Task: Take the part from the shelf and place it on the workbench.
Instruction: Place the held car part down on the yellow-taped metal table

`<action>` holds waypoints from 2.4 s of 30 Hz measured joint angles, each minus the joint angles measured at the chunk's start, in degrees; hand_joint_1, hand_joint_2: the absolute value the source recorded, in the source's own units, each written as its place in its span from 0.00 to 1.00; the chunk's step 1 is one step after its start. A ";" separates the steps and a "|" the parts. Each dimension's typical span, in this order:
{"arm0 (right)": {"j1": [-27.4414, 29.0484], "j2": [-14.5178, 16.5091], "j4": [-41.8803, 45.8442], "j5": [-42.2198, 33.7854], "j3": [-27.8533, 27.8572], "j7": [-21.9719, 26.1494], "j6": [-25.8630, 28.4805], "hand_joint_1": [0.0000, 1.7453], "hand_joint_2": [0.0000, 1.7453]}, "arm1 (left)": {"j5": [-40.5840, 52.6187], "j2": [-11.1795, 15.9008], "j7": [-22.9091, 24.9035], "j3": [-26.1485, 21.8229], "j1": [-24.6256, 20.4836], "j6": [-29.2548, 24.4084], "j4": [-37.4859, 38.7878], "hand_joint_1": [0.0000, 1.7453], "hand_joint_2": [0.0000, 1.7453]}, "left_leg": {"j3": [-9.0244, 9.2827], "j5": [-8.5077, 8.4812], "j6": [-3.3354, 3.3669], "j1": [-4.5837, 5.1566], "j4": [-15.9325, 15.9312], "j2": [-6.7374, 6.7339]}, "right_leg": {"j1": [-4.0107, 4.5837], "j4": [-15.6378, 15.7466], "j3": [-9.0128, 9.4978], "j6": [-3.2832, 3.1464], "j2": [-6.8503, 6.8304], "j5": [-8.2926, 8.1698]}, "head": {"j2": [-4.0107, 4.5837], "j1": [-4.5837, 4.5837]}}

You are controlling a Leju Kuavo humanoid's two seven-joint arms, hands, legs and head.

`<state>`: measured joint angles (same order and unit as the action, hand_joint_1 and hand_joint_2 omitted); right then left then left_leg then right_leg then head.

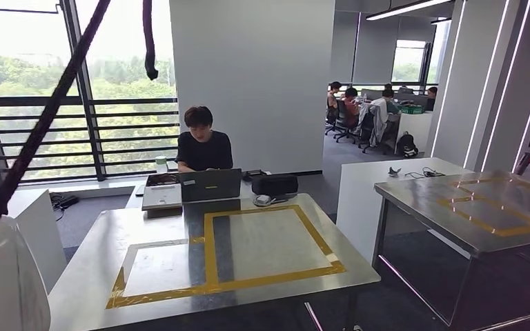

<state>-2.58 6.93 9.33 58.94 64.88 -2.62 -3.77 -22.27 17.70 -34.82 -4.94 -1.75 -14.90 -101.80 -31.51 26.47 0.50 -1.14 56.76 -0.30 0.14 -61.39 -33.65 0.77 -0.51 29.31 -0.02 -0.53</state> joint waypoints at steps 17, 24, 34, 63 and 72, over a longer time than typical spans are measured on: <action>-0.07 0.63 -0.09 0.55 0.25 -0.33 -0.08 0.00 1.00 | 2.67 -0.45 0.47 0.90 -0.16 1.19 0.27 1.00 1.00 | -5.57 6.81 -4.55 -1.15 12.26 0.41 | -1.64 1.67 1.59 -2.17 0.62 0.07 | 0.00 0.27; 0.27 0.79 -0.11 0.37 0.48 -0.08 -0.13 0.00 1.00 | 2.87 -0.45 0.24 0.91 0.06 1.19 1.22 1.00 1.00 | -6.81 -1.59 -1.58 0.73 6.67 0.29 | -0.28 1.77 5.54 -2.34 0.61 3.50 | 0.00 0.32; 0.37 0.88 -0.13 -0.12 0.78 0.76 -0.33 0.00 1.00 | 1.42 -0.11 -0.63 1.04 -0.59 0.92 2.38 1.00 1.00 | 0.11 1.83 0.42 0.72 1.71 0.75 | -0.53 -13.95 -5.50 0.45 0.62 6.59 | -0.09 0.00; 0.43 0.24 -0.13 0.73 0.95 1.22 -0.45 0.00 1.00 | 1.12 0.04 -1.41 1.60 2.12 -0.90 0.64 1.00 1.00 | -1.59 1.17 -0.05 0.13 2.63 0.39 | -0.62 -10.44 0.31 0.36 0.71 4.51 | -0.14 0.02; 1.34 -0.02 -0.14 1.03 0.95 1.17 -0.45 0.00 1.00 | 1.18 -0.20 -1.13 1.73 2.39 -0.82 0.58 1.00 1.00 | 6.39 8.56 -0.97 0.46 2.20 1.24 | 0.77 0.03 -6.74 -1.92 1.17 -5.15 | -0.10 -0.15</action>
<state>-1.24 6.91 9.19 59.98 65.83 -1.45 -4.22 -21.09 17.50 -35.95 -3.21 0.63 -15.72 -101.21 -25.12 35.03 -0.47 -0.67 58.95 0.94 0.91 -61.36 -40.39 -1.15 0.66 24.16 -0.13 -0.68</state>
